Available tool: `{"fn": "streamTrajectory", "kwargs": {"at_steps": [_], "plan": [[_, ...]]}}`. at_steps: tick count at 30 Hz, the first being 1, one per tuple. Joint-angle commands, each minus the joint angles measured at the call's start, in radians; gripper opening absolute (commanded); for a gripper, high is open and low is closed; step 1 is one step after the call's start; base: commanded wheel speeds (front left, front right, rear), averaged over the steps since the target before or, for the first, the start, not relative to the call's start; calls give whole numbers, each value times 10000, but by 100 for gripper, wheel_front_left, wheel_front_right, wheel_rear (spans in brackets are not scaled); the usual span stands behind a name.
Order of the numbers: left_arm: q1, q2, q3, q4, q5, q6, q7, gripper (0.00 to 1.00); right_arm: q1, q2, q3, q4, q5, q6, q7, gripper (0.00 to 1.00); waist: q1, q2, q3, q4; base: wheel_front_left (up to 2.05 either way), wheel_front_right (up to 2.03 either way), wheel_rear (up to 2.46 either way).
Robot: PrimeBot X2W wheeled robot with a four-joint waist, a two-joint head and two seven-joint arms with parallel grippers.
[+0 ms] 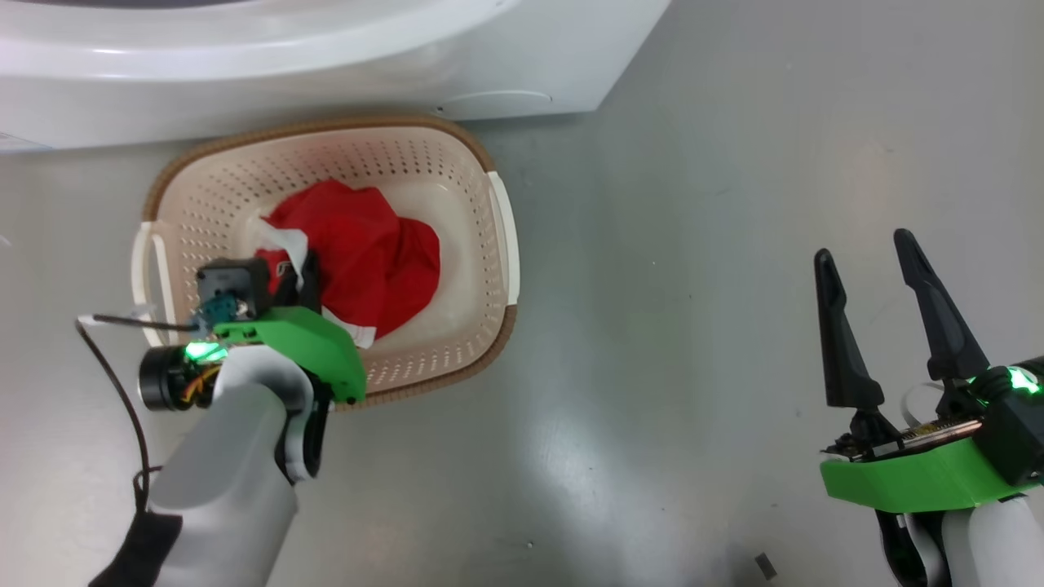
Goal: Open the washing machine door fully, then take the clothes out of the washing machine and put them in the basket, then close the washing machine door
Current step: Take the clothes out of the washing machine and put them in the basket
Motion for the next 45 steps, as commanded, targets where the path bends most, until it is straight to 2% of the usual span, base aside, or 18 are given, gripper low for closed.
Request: {"fn": "streamTrajectory", "kwargs": {"at_steps": [1,13,14,15,16,25,33,39,45], "plan": [[-302,184,262,387,-74,-133,-69,0,-152,-110,352,-215,-21,48,-31,100,0,0,347,-205,0,0,0],[-1372,74,477,2717,-503,-677,219,0,-521,-110,470,-89,45,48,-93,100,0,0,885,-563,0,0,0],[-1433,74,486,2830,-524,-717,202,28,-539,-110,479,-83,53,48,-99,100,0,0,905,-580,0,0,0],[-1488,73,490,2923,-536,-746,176,84,-554,-110,480,-74,61,48,-104,100,0,0,920,-591,0,0,0],[-1535,68,483,3007,-541,-768,160,100,-568,-110,479,-61,68,48,-108,100,0,0,930,-597,0,0,0],[-1773,-43,352,3396,-529,-870,54,100,-734,-110,489,117,149,48,-136,100,0,0,828,-571,0,0,0],[-1692,-88,332,3183,-466,-986,-396,100,-720,-110,376,301,191,48,-149,100,0,0,399,-435,0,0,0],[-1172,-111,489,2271,-320,-852,-481,100,-635,-110,252,418,221,48,-152,100,0,0,-125,-298,0,0,0],[-185,-64,793,510,84,-529,-486,100,-464,-110,119,511,209,48,-153,100,0,0,-749,-153,0,0,0]]}}
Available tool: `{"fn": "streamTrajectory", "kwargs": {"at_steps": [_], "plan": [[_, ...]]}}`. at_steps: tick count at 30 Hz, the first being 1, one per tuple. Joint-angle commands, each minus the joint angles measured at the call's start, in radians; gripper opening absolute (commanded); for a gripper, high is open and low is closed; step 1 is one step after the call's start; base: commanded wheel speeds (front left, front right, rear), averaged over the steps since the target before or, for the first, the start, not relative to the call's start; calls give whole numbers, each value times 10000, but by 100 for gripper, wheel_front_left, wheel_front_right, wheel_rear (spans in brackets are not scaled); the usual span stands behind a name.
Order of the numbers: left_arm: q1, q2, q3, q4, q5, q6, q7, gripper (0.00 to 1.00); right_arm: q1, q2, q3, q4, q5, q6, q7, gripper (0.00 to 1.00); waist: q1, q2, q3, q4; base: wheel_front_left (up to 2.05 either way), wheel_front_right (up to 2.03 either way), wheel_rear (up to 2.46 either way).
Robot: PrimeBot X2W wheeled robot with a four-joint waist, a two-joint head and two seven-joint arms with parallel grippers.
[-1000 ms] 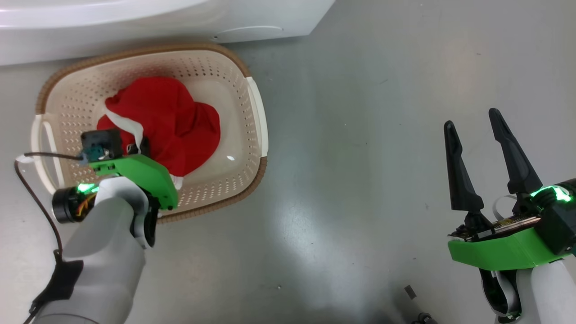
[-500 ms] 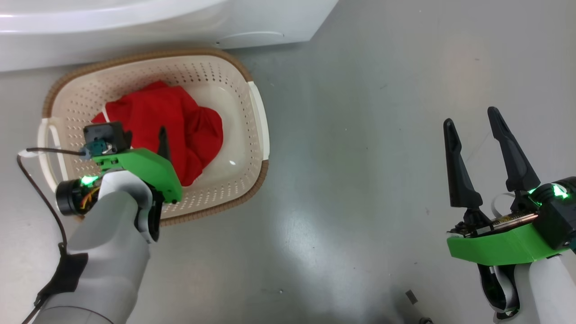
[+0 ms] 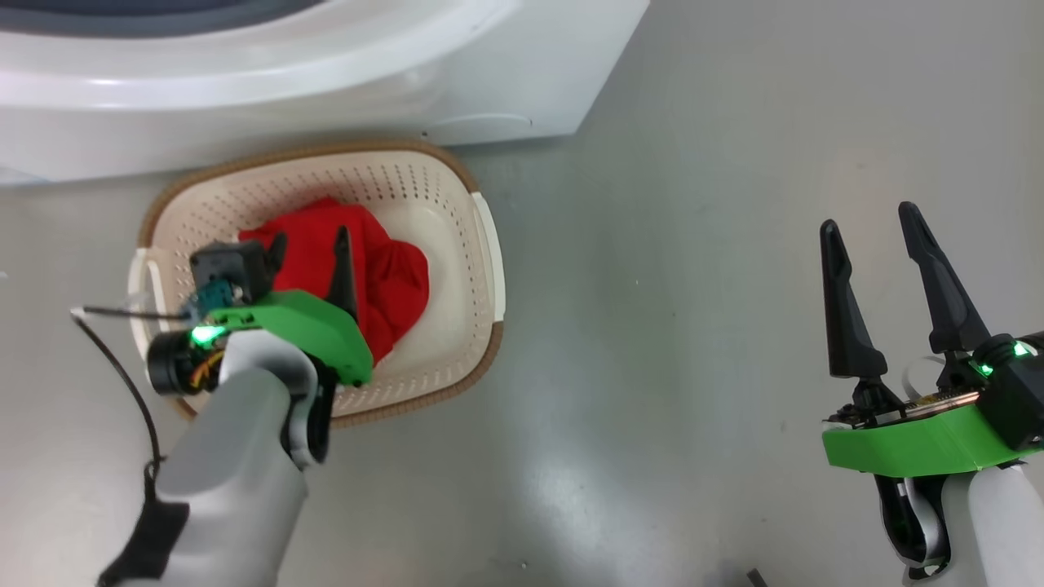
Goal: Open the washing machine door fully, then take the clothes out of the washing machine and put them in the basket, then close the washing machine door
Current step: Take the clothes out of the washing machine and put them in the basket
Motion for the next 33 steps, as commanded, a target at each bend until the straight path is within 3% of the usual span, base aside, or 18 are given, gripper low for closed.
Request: {"fn": "streamTrajectory", "kwargs": {"at_steps": [1,11,33], "plan": [[552,312,357,-504,106,124,-120,100,299,-95,198,-180,19,48,-59,100,0,0,-453,124,0,0,0],[2652,308,951,-3140,385,801,-121,100,724,-95,74,-14,67,48,-60,100,0,0,-1675,220,0,0,0],[6597,1266,1607,-9433,1573,1872,-122,100,1894,-95,-273,-307,-164,48,-60,100,0,0,-3709,360,0,0,0]]}}
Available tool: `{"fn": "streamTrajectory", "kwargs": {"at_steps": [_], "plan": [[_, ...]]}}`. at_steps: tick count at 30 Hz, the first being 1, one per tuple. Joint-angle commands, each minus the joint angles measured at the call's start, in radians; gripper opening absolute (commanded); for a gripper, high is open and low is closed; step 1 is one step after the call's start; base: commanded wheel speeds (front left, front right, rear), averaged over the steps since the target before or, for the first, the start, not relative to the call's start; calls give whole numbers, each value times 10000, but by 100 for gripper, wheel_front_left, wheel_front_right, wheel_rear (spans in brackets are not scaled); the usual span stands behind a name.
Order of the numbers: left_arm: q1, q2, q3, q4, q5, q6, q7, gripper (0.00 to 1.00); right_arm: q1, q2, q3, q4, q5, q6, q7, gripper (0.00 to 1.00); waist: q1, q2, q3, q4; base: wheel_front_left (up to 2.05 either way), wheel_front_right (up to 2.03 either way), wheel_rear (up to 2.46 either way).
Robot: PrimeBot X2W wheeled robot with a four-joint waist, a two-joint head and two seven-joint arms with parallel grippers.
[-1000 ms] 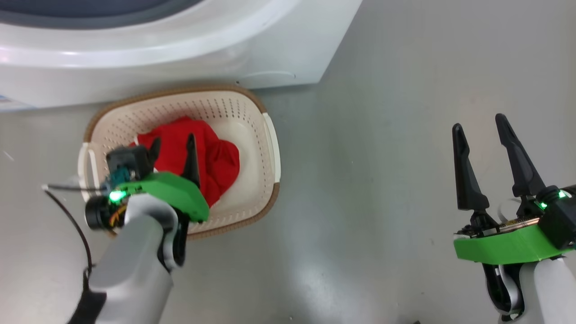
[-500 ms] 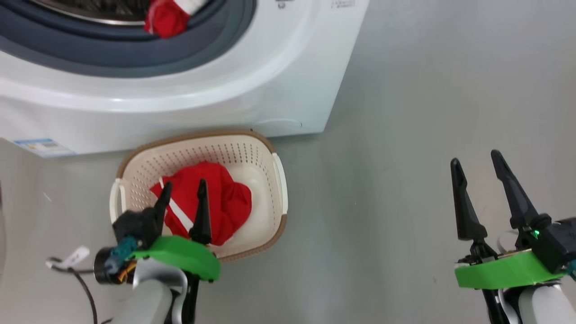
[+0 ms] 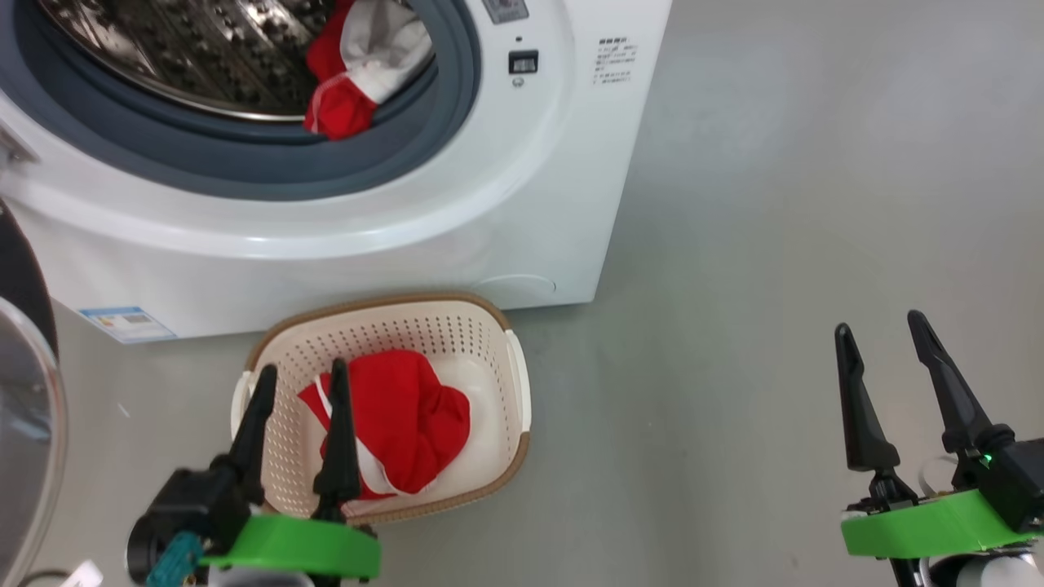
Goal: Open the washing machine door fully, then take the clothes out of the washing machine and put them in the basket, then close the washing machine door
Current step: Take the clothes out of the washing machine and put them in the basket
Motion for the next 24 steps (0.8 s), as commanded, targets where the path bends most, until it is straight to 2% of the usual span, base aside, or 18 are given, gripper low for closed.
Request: {"fn": "streamTrajectory", "kwargs": {"at_steps": [1,11,24], "plan": [[293,253,438,-537,88,140,-79,100,143,-123,105,-339,-66,48,-60,100,0,0,-337,17,0,0,0],[1560,674,640,-1755,290,610,-30,100,746,-123,-91,-671,-184,48,-60,100,0,0,-941,18,0,0,0],[2960,1054,808,-2387,478,1034,-31,100,1615,-123,-283,-909,-189,48,-60,100,0,0,-1910,-17,0,0,0]]}}
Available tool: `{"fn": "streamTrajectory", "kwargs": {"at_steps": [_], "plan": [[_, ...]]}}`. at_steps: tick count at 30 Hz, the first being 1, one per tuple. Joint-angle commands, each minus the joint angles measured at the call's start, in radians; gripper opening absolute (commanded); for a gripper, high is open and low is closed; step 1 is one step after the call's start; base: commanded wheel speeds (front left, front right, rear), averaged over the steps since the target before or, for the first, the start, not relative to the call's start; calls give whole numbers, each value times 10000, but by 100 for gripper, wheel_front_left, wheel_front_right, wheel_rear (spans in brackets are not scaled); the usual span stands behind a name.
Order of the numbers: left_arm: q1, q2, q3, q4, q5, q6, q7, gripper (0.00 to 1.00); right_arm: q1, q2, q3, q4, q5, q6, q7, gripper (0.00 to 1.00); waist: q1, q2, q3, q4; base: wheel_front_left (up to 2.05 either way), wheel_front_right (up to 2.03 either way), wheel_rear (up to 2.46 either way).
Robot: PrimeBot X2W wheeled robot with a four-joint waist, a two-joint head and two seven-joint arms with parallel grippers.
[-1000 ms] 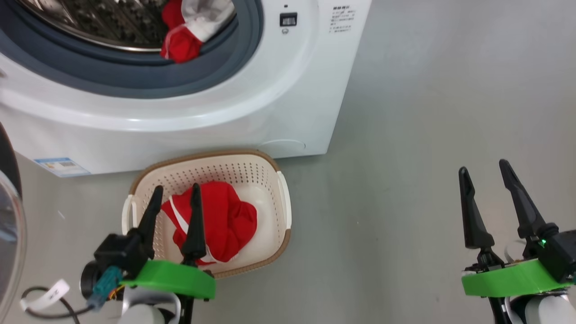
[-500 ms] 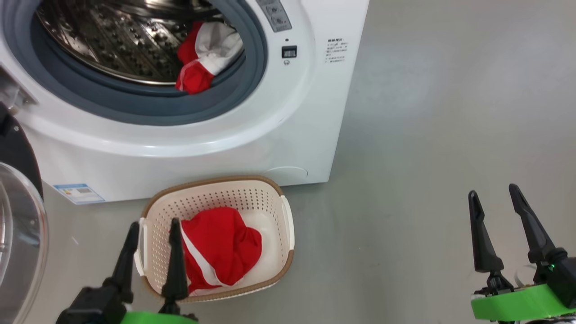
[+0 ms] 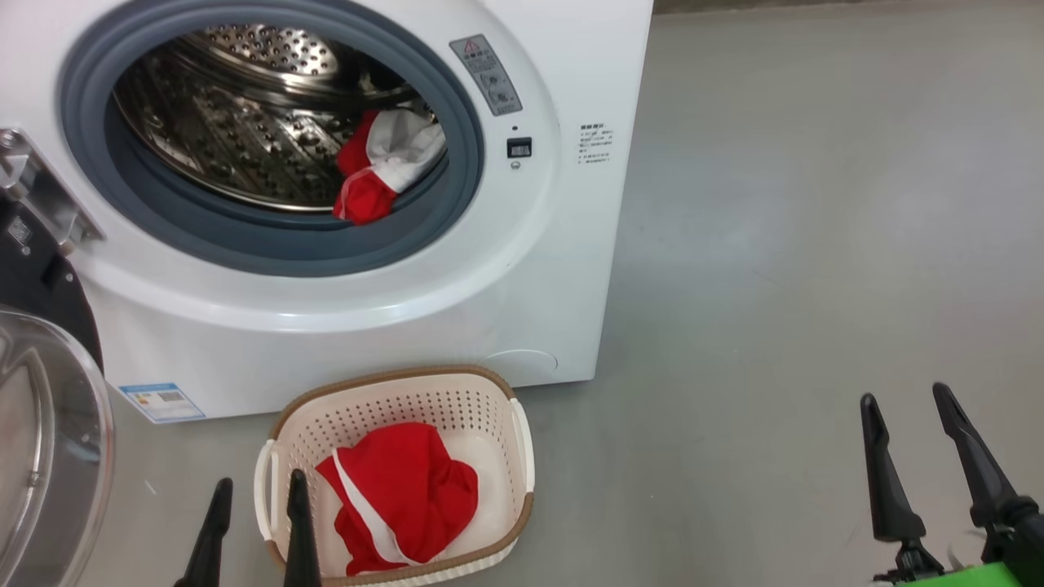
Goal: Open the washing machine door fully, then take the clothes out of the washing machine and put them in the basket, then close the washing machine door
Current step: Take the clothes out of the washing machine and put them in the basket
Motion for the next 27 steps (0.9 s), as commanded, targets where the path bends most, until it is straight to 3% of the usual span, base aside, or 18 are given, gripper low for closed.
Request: {"fn": "streamTrajectory", "kwargs": {"at_steps": [1,27], "plan": [[-78,201,394,-310,94,102,-48,100,27,-164,130,-296,-86,48,-62,100,0,0,-146,21,0,0,0],[433,264,13,-571,516,446,57,100,724,-164,220,-700,-137,48,8,100,0,0,-375,53,0,0,0]]}}
